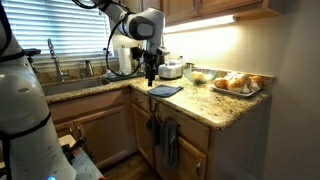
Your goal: Pick up the blue towel from the countertop and hang it on the cabinet
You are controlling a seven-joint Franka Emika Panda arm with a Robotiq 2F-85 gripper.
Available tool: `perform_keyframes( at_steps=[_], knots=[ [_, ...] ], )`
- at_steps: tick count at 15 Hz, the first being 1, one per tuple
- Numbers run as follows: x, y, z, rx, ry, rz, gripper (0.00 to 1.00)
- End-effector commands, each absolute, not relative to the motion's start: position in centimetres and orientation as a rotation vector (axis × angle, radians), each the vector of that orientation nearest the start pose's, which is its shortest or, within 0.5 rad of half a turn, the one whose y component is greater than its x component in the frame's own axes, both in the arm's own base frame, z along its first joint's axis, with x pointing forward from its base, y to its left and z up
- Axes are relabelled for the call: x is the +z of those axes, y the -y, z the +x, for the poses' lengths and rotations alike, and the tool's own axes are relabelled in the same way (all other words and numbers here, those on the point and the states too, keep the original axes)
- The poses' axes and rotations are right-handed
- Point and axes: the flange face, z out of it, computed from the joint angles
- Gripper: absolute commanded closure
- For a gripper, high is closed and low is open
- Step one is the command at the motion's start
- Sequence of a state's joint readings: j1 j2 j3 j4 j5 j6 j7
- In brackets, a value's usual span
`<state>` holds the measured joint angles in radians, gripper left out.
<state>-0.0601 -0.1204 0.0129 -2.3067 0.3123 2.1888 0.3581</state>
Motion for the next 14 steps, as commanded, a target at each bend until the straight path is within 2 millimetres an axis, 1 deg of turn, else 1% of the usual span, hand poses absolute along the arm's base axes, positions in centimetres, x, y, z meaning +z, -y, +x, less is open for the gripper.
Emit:
perform_keyframes(
  at_steps=[1, 2, 3, 5, 8, 10, 14],
  knots=[
    [38.6, 0.1, 52.6, 0.012, -0.959, -2.666, 0.00],
    [38.5, 0.0, 53.1, 0.001, -0.969, -2.654, 0.00],
    [38.5, 0.4, 52.0, 0.022, -0.906, -2.701, 0.00],
    [38.0, 0.2, 52.9, 0.021, -0.925, -2.689, 0.00],
    [38.1, 0.2, 53.1, 0.018, -0.931, -2.685, 0.00],
    [36.6, -0.7, 54.0, -0.017, -0.944, -2.688, 0.00],
    [34.1, -2.1, 56.7, -0.114, -0.869, -2.743, 0.00]
  ],
)
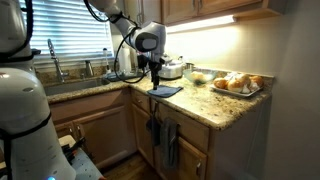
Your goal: Pick up the blue towel from the countertop and hang it on the cabinet
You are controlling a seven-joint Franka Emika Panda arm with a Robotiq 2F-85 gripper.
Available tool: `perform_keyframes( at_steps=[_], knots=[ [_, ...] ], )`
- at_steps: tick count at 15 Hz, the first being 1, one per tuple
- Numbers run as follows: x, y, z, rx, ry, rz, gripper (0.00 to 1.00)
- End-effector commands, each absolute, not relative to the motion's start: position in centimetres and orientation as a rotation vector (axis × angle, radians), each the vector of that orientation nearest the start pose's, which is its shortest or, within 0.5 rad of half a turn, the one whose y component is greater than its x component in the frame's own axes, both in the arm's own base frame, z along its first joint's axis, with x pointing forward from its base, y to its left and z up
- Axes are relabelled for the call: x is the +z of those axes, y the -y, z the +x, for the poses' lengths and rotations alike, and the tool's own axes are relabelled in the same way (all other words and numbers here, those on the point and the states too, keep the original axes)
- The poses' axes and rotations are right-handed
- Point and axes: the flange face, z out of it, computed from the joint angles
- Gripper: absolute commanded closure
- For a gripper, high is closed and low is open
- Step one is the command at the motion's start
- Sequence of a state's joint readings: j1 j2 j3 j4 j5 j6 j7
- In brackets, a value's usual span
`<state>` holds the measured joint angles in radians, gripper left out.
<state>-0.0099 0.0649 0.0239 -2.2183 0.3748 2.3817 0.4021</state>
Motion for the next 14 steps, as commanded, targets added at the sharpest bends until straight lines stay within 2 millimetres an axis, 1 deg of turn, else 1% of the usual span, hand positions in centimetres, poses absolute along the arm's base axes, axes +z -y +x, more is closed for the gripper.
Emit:
perform_keyframes(
  at_steps=[1, 3, 5, 9, 12, 14],
  knots=[
    [33.6, -2.3, 57.6, -0.124, -0.836, -2.769, 0.00],
    [32.6, -2.6, 59.3, -0.138, -0.785, -2.833, 0.00],
    [32.2, -2.8, 60.9, -0.147, -0.726, -2.899, 0.00],
    [32.4, -3.2, 64.0, -0.210, -0.629, -2.984, 0.00],
    [32.3, -3.8, 65.8, -0.243, -0.575, -3.009, 0.00],
    [32.1, -4.4, 67.1, -0.257, -0.569, -3.014, 0.00]
  ],
)
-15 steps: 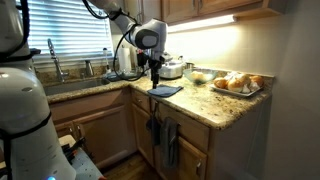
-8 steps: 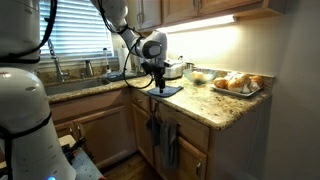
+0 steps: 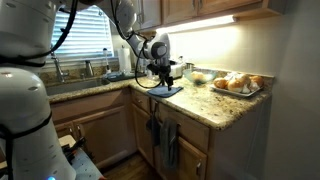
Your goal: Pick up the blue towel from the countertop and hang it on the cabinet
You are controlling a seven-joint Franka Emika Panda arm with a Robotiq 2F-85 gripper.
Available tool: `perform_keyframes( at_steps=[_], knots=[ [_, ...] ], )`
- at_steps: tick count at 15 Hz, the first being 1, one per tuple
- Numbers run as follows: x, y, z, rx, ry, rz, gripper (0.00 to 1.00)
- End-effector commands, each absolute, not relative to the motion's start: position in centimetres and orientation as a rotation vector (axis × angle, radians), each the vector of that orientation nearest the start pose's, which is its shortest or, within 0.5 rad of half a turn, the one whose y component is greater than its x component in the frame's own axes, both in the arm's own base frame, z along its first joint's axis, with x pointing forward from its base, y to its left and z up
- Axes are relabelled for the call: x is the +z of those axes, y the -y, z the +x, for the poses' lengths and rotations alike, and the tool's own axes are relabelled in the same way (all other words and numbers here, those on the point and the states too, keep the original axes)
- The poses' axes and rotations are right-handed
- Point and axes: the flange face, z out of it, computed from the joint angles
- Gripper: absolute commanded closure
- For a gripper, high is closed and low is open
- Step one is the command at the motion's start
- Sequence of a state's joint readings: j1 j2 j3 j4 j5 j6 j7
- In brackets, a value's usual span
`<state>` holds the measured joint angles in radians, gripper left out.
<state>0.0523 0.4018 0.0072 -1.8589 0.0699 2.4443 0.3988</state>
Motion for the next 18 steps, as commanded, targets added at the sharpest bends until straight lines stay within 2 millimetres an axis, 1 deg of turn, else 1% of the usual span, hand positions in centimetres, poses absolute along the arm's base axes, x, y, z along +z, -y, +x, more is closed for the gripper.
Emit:
perform_keyframes(
  at_steps=[1, 5, 9, 14, 18],
  knots=[
    [31.9, -4.6, 67.7, -0.261, -0.562, -3.017, 0.00],
    [31.2, -5.3, 69.7, -0.266, -0.519, -3.033, 0.00],
    [30.2, -5.4, 70.9, -0.239, -0.480, -3.056, 0.00],
    [28.9, -5.1, 71.7, -0.201, -0.422, -3.081, 0.00],
    [28.0, -5.4, 71.9, -0.159, -0.385, -3.088, 0.00]
  ],
)
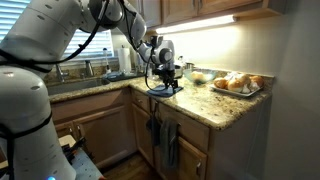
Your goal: Pick up the blue towel from the countertop and hang it on the cabinet
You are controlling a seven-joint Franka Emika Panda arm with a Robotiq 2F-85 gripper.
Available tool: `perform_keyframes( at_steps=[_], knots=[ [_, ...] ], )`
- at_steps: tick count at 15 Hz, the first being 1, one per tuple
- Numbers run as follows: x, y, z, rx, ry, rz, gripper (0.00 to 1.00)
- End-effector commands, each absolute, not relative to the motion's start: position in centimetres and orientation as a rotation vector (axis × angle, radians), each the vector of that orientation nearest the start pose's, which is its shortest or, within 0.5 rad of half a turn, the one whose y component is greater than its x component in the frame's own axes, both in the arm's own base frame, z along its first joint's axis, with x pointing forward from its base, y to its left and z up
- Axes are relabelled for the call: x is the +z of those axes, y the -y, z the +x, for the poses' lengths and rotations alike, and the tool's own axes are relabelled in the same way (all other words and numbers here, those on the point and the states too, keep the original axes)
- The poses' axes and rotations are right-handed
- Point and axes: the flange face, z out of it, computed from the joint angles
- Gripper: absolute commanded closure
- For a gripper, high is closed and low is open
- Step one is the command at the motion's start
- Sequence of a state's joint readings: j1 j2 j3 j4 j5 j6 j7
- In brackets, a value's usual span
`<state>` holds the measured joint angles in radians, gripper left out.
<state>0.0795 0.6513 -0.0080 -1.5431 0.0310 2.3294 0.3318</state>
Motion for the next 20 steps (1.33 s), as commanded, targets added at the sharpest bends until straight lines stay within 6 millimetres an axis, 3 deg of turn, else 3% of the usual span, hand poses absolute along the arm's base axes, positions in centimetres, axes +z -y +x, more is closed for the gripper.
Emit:
perform_keyframes(
  at_steps=[1, 2, 3, 4, 14, 16, 20],
  knots=[
    [27.9, -5.4, 71.8, -0.152, -0.383, -3.089, 0.00],
    [27.8, -5.4, 71.8, -0.142, -0.384, -3.088, 0.00],
    [27.8, -5.4, 71.8, -0.135, -0.389, -3.085, 0.08],
    [27.9, -5.3, 71.7, -0.131, -0.403, -3.082, 0.26],
    [30.1, -5.2, 70.3, -0.180, -0.440, -3.033, 0.91],
    [31.0, -5.2, 69.4, -0.205, -0.450, -3.027, 0.95],
    [32.9, -5.3, 66.2, -0.238, -0.487, -2.968, 0.91]
  ],
)
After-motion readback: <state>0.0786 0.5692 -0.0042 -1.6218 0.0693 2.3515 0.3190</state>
